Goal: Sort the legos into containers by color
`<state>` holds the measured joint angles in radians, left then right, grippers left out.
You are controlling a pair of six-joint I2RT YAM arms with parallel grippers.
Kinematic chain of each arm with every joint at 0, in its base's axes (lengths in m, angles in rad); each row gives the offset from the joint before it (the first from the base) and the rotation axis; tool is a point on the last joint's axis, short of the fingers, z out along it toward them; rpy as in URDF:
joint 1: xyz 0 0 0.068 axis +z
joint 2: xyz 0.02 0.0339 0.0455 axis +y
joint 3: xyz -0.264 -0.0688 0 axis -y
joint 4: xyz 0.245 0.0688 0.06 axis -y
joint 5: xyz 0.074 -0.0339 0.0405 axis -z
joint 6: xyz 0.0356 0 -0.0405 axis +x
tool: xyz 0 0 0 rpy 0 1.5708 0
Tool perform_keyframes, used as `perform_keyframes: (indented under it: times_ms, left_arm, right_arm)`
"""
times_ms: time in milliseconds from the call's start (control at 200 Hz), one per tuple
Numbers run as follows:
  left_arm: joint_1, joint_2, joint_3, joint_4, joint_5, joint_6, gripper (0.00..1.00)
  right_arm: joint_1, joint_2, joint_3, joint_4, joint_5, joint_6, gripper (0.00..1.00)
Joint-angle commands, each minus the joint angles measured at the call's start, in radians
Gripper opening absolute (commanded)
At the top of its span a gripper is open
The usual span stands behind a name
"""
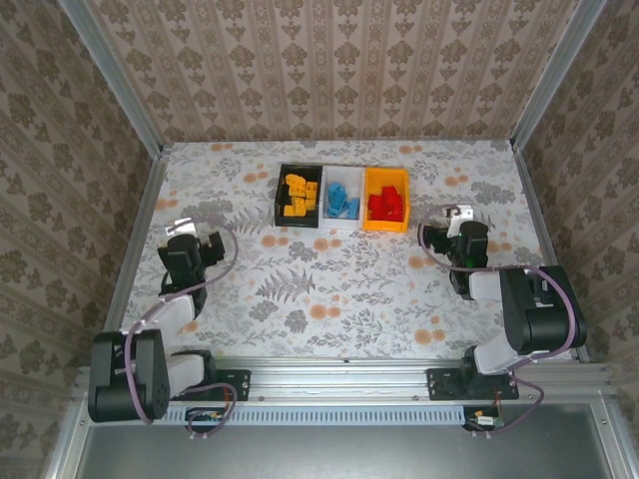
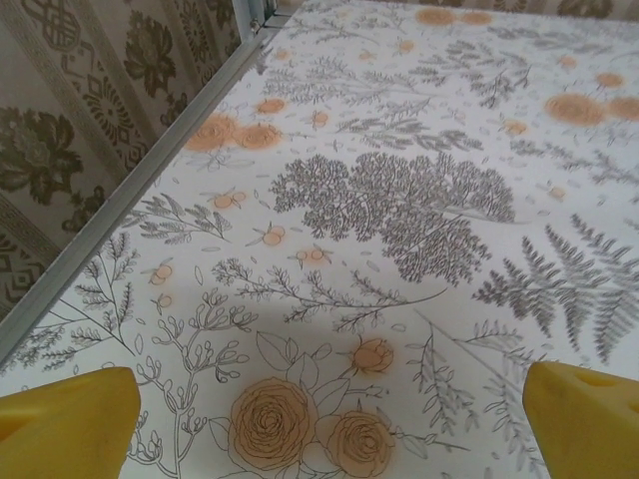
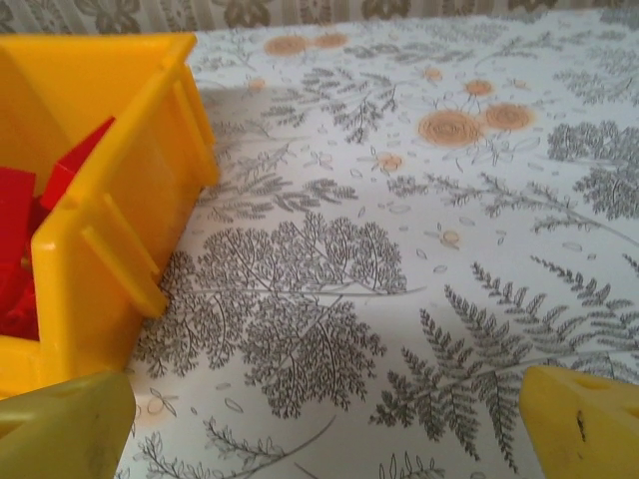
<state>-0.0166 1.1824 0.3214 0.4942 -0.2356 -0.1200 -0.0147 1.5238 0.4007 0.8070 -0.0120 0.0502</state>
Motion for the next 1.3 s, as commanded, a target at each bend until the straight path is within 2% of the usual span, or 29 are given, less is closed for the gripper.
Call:
perform_keyframes:
  times_ms: [0,175,295,510,580,655,740,1295]
  left_arm:
    - [0.008,0.039,-0.021,0.220,0.065,0.091,1.00]
    - [0.010,0.121,-0.030,0.347,0.082,0.145,1.00]
    - [0.010,0.162,-0.006,0.345,0.099,0.131,1.00]
    - [-0.011,0.377,-0.051,0.658,0.192,0.191,1.00]
    - [-0.026,0.345,-0.017,0.533,0.192,0.199,1.00]
    - [-0.024,0.363,0.014,0.515,0.179,0.198,1.00]
    - [-0.002,0.358,0.075,0.384,0.144,0.154,1.00]
    - [-0.011,0.360,0.070,0.397,0.133,0.159,1.00]
  right_arm:
    - [0.008,0.006,-0.003,0.068,-0.007,-0.016,1.00]
    - [0.010,0.007,0.006,0.049,0.004,-0.015,1.00]
    - [0.009,0.008,0.007,0.047,0.004,-0.015,1.00]
    - [0.010,0.006,0.006,0.048,0.006,-0.015,1.00]
    - [0.012,0.007,0.007,0.049,0.006,-0.016,1.00]
    - [0.012,0.007,0.007,0.047,0.006,-0.016,1.00]
    - [0.012,0.008,0.009,0.047,0.007,-0.016,1.00]
    - [0.012,0.007,0.007,0.047,0.007,-0.016,1.00]
